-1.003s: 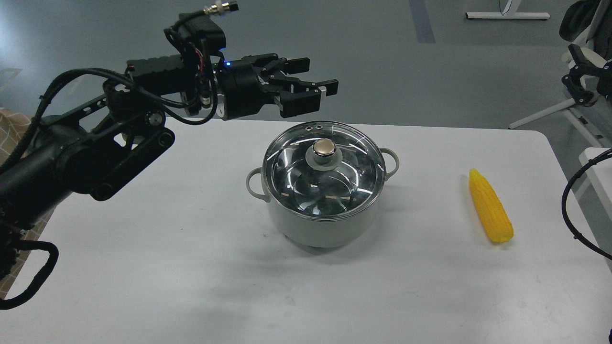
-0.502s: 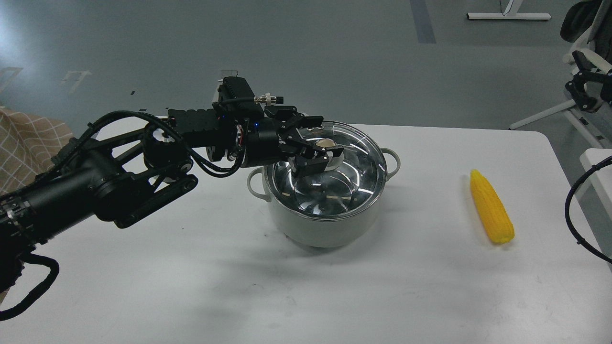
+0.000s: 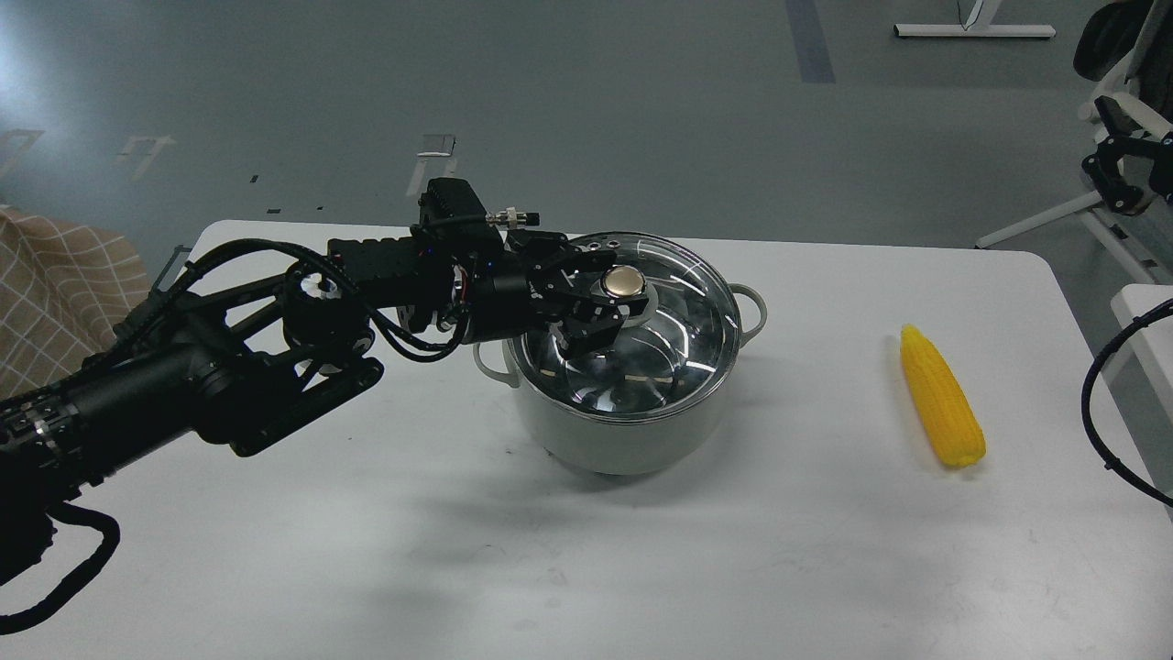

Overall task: Open pot and put corn in
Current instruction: 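Grasp the glass lid's wooden knob with the left gripper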

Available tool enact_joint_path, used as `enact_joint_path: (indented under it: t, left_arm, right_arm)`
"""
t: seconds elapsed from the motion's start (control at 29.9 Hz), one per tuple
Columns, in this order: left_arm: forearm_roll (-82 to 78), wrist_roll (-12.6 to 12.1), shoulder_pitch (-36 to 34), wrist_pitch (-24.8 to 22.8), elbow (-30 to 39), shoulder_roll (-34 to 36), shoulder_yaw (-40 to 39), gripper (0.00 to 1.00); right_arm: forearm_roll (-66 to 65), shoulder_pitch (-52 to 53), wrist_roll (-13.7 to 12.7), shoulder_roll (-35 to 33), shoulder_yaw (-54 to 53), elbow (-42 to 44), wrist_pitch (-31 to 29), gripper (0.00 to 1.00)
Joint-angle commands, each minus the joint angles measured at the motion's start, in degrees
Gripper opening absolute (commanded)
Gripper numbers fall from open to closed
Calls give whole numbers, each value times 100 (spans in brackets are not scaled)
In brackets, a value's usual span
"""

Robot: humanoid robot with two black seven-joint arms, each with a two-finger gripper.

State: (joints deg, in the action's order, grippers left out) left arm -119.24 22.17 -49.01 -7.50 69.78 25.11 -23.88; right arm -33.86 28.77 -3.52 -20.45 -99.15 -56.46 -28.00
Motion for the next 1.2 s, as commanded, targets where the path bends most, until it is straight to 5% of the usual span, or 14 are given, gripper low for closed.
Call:
enact_joint_path:
  t: [0.0, 0.3, 1.17]
  left_arm:
    - [-3, 7, 32, 56, 0, 3, 77, 51]
    - [6, 7, -3, 56, 0, 3, 68, 34]
    - [234, 130, -143, 12, 185, 178, -64, 32]
  right_arm:
    - [2, -3, 1, 6, 0, -5, 0, 100]
    - [2, -3, 1, 15, 0, -5, 0, 100]
    - [-7, -161, 1, -3, 0, -119, 0, 100]
